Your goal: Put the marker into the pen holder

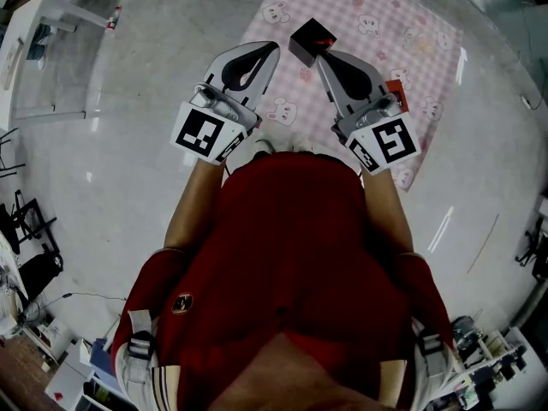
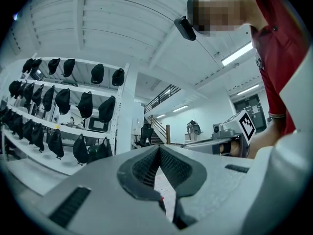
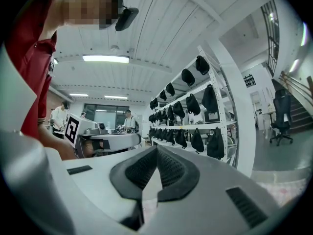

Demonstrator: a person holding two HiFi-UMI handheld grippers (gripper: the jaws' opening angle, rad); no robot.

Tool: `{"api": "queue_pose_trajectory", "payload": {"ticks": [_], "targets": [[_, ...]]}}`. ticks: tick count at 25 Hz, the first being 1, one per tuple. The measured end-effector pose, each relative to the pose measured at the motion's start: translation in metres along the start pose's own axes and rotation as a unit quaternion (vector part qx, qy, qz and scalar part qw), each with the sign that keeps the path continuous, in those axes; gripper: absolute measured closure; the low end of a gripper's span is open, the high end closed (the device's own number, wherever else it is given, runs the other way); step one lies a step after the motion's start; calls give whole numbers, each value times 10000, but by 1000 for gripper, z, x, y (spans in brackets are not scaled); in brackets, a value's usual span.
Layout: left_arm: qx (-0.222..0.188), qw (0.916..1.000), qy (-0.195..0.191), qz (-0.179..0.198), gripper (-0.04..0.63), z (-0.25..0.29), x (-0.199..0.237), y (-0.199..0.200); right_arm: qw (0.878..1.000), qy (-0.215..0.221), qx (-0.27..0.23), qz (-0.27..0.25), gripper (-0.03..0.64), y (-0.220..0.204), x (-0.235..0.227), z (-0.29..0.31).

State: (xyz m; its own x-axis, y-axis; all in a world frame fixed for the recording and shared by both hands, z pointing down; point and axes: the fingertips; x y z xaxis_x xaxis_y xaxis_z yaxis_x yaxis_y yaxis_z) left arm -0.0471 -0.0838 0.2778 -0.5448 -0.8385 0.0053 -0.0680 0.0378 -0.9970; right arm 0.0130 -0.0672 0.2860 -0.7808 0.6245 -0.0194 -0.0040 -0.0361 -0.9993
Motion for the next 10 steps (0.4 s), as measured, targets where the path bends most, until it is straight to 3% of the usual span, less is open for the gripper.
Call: {"api": "queue_pose_trajectory", "payload": {"ticks": [10], "targets": [[-4, 10000, -2, -8, 588, -4, -2, 1, 9999, 94, 8, 55, 618, -2, 6, 0]]}}
Point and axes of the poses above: the fingertips, and each gripper's own axes: z forward along the fingers, x to its left, y out of its top, and after that the axes turned 3 degrees about y, right-handed
